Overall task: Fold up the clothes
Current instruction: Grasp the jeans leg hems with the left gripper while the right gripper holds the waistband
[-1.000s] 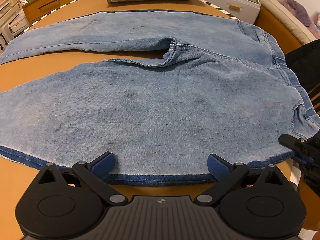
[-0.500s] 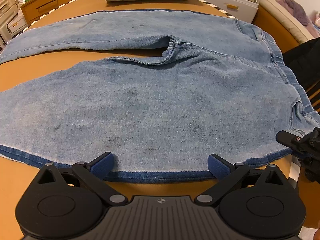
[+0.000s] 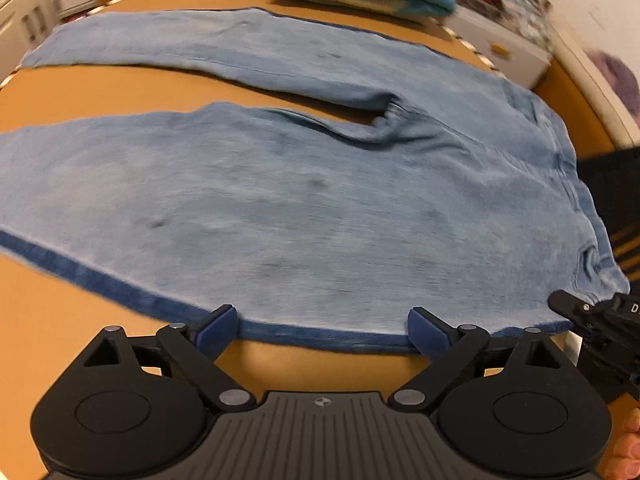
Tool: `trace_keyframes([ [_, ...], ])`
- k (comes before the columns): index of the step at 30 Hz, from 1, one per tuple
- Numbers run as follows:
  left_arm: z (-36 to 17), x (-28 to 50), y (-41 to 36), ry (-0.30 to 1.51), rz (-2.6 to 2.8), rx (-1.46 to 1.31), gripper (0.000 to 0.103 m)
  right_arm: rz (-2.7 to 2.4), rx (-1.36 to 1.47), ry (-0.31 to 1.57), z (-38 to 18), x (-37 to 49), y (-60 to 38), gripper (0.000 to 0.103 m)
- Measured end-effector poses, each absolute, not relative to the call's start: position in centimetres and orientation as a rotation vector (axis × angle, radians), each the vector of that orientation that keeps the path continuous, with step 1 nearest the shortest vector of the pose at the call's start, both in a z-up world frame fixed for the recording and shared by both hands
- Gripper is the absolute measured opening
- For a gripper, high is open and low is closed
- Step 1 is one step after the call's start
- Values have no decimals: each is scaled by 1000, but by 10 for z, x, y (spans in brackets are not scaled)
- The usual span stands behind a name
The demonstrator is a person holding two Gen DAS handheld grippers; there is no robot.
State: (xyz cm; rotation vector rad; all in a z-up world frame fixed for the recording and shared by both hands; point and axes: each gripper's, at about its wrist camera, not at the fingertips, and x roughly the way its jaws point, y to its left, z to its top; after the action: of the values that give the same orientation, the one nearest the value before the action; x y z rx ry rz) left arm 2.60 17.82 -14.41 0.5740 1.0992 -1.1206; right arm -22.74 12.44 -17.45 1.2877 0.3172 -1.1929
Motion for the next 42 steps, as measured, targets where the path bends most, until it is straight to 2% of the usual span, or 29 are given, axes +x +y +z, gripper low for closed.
trace_keyframes([
  [9, -135, 100, 264, 1129, -872, 254, 92, -1110, 1201, 424, -172, -238, 98, 8],
  [16, -151, 204, 350, 1213, -708, -182, 67, -1101, 1162, 500, -165, -233, 97, 9],
  [20, -169, 260, 379, 1253, -650, -394, 64, -1137, 1142, 538, -161, -226, 97, 10],
  [30, -207, 330, 373, 1315, -596, -689, 57, -1213, 1128, 600, -156, -212, 95, 11],
  [35, -212, 340, 361, 1319, -604, -715, 57, -1225, 1131, 605, -156, -211, 95, 11],
  [39, -225, 330, 368, 1350, -591, -850, 56, -1231, 1146, 596, -156, -211, 94, 11],
  [42, -232, 314, 371, 1320, -611, -862, 43, -1237, 1160, 589, -156, -211, 94, 12],
])
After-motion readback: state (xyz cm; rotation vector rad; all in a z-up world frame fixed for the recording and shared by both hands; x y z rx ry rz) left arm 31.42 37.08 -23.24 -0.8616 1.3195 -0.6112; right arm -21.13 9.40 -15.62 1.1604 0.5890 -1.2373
